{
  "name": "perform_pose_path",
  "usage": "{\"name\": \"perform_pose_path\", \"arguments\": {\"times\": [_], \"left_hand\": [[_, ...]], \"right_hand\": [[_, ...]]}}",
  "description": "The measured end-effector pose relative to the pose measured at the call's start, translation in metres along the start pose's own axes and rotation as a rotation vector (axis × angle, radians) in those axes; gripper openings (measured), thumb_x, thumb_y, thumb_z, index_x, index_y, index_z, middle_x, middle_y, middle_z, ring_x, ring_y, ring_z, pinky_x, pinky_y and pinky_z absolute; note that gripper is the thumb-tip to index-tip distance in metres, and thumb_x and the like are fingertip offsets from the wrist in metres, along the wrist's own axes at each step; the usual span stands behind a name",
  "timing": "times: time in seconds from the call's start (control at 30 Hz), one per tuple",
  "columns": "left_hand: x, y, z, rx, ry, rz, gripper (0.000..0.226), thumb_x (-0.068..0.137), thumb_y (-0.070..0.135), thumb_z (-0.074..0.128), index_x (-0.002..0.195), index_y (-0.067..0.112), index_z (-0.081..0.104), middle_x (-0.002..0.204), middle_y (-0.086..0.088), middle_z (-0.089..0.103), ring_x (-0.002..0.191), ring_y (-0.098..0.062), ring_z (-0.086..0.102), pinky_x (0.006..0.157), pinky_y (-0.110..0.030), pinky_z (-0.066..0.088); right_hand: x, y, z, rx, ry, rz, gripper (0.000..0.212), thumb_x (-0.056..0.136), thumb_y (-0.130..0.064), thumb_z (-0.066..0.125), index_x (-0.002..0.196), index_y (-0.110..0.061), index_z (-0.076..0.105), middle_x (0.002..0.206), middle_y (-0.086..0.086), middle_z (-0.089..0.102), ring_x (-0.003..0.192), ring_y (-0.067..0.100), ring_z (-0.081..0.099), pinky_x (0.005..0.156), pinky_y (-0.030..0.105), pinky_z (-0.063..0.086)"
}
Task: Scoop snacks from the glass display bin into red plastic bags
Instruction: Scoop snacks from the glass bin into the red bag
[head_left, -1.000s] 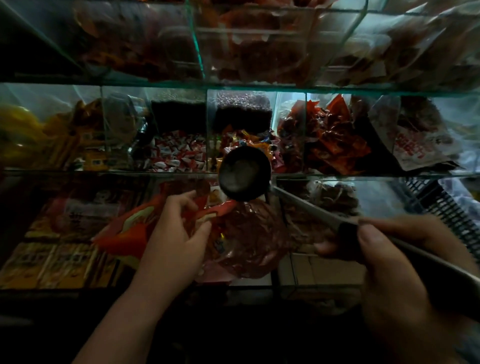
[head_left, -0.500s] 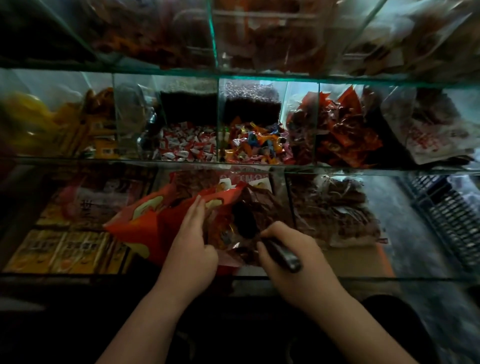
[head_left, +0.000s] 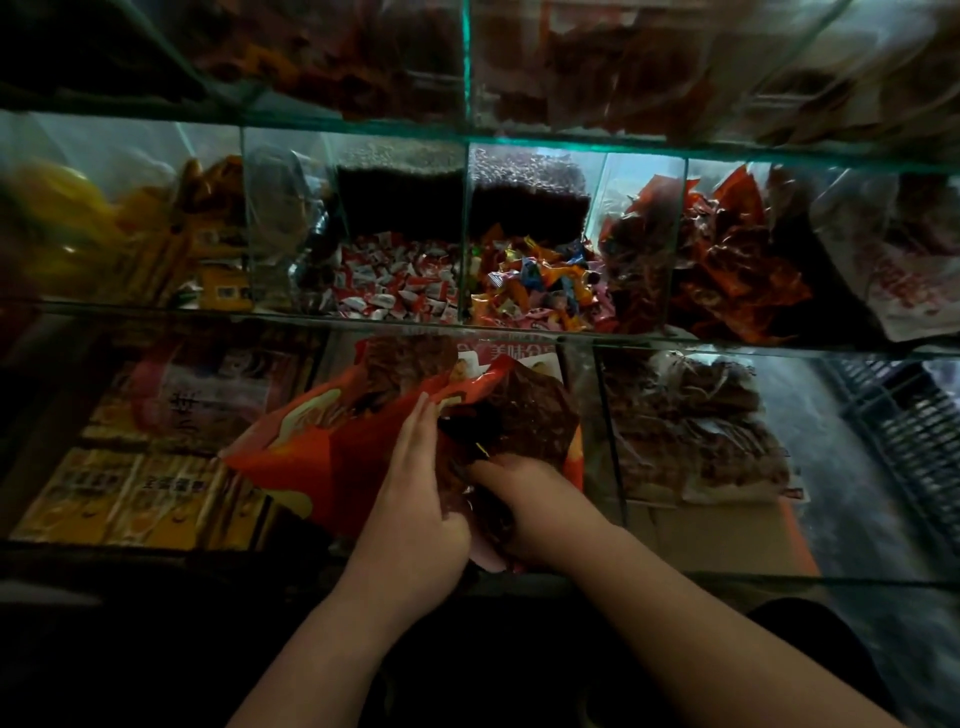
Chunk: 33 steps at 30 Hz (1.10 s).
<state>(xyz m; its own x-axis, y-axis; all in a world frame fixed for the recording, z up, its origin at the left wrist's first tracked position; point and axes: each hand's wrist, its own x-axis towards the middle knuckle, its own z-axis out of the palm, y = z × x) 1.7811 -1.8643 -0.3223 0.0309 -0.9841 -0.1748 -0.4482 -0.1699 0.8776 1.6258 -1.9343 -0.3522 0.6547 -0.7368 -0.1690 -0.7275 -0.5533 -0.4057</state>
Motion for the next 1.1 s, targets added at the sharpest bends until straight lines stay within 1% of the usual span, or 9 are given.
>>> {"name": "perform_pose_path", "arguments": {"times": [0.13, 0.23, 0.33, 0.47, 0.67, 0.8, 0.93, 1.0, 1.1], "left_hand": [[0.000, -0.004, -0.005, -0.024, 0.004, -0.003, 0.109, 0.086, 0.000, 0.053, 0.151, 0.061, -0.008, 0.129, 0.066, -0.018, 0.149, 0.008, 0.004, 0.125, -0.041, 0.023], [-0.003, -0.004, -0.006, -0.027, 0.001, 0.000, 0.115, 0.086, 0.001, 0.054, 0.137, 0.076, -0.017, 0.130, 0.065, -0.021, 0.152, -0.007, 0.020, 0.117, -0.051, 0.038], [-0.005, -0.004, -0.002, -0.027, -0.002, 0.020, 0.112, 0.086, 0.001, 0.053, 0.144, 0.071, -0.012, 0.136, 0.062, -0.019, 0.153, -0.005, 0.017, 0.117, -0.048, 0.039], [-0.007, -0.004, -0.001, -0.023, -0.006, 0.003, 0.116, 0.086, 0.001, 0.054, 0.129, 0.079, -0.021, 0.136, 0.062, -0.021, 0.142, -0.036, 0.041, 0.112, -0.058, 0.042], [-0.008, -0.004, -0.002, -0.055, 0.042, 0.015, 0.113, 0.089, 0.003, 0.055, 0.121, 0.085, -0.015, 0.137, 0.062, -0.015, 0.148, -0.018, 0.033, 0.114, -0.052, 0.042], [-0.007, -0.004, 0.001, -0.030, 0.054, 0.014, 0.111, 0.087, 0.000, 0.054, 0.140, 0.076, -0.008, 0.149, 0.054, -0.013, 0.152, 0.004, 0.009, 0.118, -0.045, 0.037], [-0.006, -0.010, 0.003, -0.031, 0.064, 0.007, 0.106, 0.086, 0.000, 0.052, 0.153, 0.059, -0.004, 0.156, 0.047, -0.009, 0.151, 0.007, 0.006, 0.120, -0.042, 0.035], [-0.006, -0.011, 0.004, -0.029, 0.058, 0.017, 0.105, 0.085, 0.001, 0.052, 0.155, 0.056, -0.004, 0.156, 0.046, -0.009, 0.151, 0.008, 0.005, 0.121, -0.041, 0.033], [-0.005, -0.012, 0.005, -0.025, 0.053, 0.019, 0.104, 0.083, 0.004, 0.052, 0.156, 0.054, -0.003, 0.151, 0.052, -0.010, 0.150, 0.011, 0.004, 0.124, -0.039, 0.027]], "right_hand": [[-0.011, 0.005, -0.002, 0.197, 0.174, 0.032, 0.026, 0.092, -0.029, 0.065, 0.117, -0.023, 0.063, 0.105, 0.004, 0.070, 0.095, 0.023, 0.068, 0.080, 0.036, 0.055], [-0.017, 0.006, -0.004, 0.264, 0.314, 0.148, 0.019, 0.093, -0.029, 0.065, 0.112, -0.025, 0.065, 0.098, 0.001, 0.074, 0.087, 0.019, 0.071, 0.076, 0.038, 0.059], [-0.013, 0.005, -0.001, 0.323, 0.419, 0.306, 0.018, 0.091, -0.031, 0.068, 0.106, -0.022, 0.071, 0.093, 0.001, 0.076, 0.083, 0.020, 0.072, 0.073, 0.040, 0.060], [-0.005, 0.005, -0.001, 0.478, 0.474, 0.469, 0.017, 0.084, -0.032, 0.071, 0.098, -0.025, 0.078, 0.088, -0.005, 0.076, 0.080, 0.013, 0.071, 0.075, 0.037, 0.061], [-0.004, 0.000, 0.001, 0.565, 0.494, 0.555, 0.007, 0.079, -0.028, 0.073, 0.078, -0.022, 0.078, 0.072, -0.007, 0.073, 0.067, 0.005, 0.067, 0.062, 0.026, 0.055], [-0.004, -0.004, 0.008, 0.606, 0.380, 0.601, 0.022, 0.080, -0.030, 0.067, 0.065, -0.014, 0.072, 0.062, -0.003, 0.070, 0.058, 0.009, 0.065, 0.051, 0.025, 0.051], [-0.005, -0.011, 0.014, 0.752, 0.532, 0.690, 0.028, 0.076, -0.033, 0.069, 0.058, -0.014, 0.063, 0.052, -0.008, 0.064, 0.045, 0.005, 0.057, 0.038, 0.014, 0.036], [-0.007, -0.016, 0.012, 0.816, 0.599, 0.707, 0.023, 0.074, -0.037, 0.068, 0.065, -0.015, 0.068, 0.057, -0.007, 0.068, 0.048, 0.005, 0.061, 0.040, 0.017, 0.041], [-0.011, -0.022, 0.008, 0.895, 0.640, 0.740, 0.025, 0.072, -0.037, 0.067, 0.071, -0.012, 0.069, 0.061, 0.002, 0.070, 0.056, 0.015, 0.066, 0.048, 0.033, 0.049]]}}
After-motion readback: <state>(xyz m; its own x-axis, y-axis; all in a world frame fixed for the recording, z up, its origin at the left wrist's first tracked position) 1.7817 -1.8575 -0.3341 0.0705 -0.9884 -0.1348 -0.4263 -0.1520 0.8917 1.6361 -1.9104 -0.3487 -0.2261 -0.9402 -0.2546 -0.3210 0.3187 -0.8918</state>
